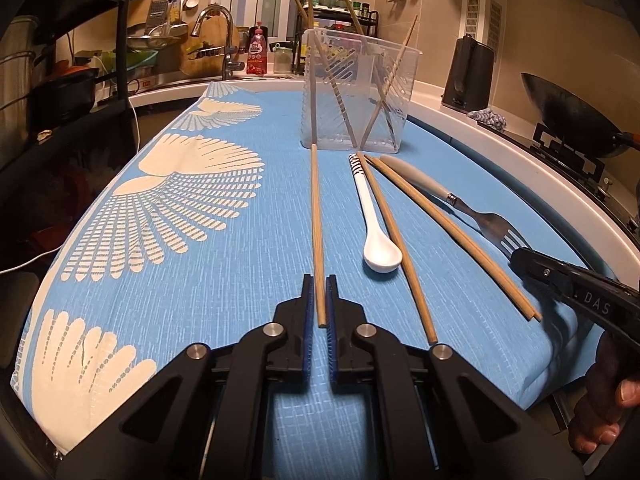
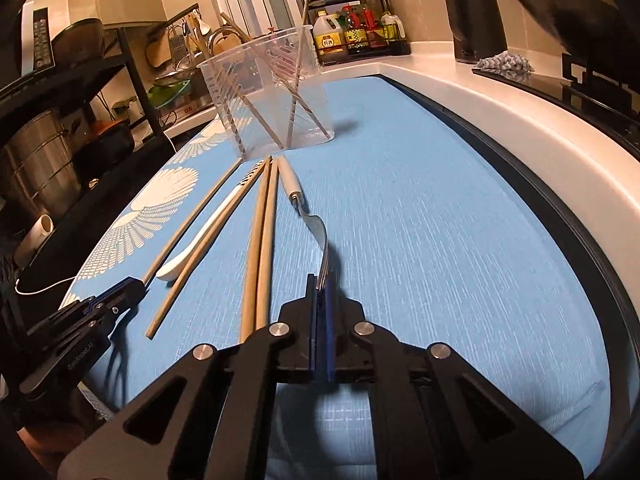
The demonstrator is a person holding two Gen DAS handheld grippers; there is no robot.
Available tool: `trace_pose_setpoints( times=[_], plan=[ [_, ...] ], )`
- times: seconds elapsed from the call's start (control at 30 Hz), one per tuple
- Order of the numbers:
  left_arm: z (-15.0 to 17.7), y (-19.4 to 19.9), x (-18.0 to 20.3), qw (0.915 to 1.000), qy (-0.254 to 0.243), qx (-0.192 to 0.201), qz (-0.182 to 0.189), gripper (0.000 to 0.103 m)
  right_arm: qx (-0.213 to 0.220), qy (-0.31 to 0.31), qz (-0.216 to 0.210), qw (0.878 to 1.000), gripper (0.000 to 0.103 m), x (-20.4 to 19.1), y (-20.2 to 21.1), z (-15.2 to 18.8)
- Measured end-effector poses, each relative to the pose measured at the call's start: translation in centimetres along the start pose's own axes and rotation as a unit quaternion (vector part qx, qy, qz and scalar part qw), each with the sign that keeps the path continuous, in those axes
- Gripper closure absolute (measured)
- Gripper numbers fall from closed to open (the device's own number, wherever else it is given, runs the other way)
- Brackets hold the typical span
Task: Organize utensils
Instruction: 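Close the left tool on the chopstick while the right tool grasps the silver fork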
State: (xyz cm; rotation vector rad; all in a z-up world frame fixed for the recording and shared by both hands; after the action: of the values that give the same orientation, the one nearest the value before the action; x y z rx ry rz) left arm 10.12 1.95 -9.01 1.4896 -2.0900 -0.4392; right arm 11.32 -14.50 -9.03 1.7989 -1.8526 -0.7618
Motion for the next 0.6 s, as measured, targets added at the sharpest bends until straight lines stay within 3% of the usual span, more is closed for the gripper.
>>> trace_pose_setpoints(
  times=[0.23,0.4,0.6],
  plan=[
    [0.29,0.27,0.25,0.9999,-0.014,0.003,-0.009,0.098,0.010,0.022,0.026,0.999,0.089,0.03,0.25,-0.50],
    [0.23,0.25,0.24,0.9999,-0.014,0.002,-0.009,0.098,0.016,0.022,0.035,0.999,0.089,0.37,-0.21,-0.86],
    [0.28,0.25,0.34,0.9998,-0.019,0.000,-0.010,0.098,0.034,0.044,0.046,0.997,0.096,-0.40,0.09,-0.79]
  ],
)
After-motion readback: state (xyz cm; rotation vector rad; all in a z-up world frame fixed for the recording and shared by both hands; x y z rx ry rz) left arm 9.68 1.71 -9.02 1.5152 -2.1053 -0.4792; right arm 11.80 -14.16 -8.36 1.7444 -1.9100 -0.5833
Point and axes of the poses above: each gripper's, at about its wrist camera, not at the fingertips, and y roughly against the way its jaws point, x to its right, z to its underside, the point moved 3 cm from there along -y, roughly the way its jaws point, and after that the axes turned 14 degrees about z, right-handed, at the moved point
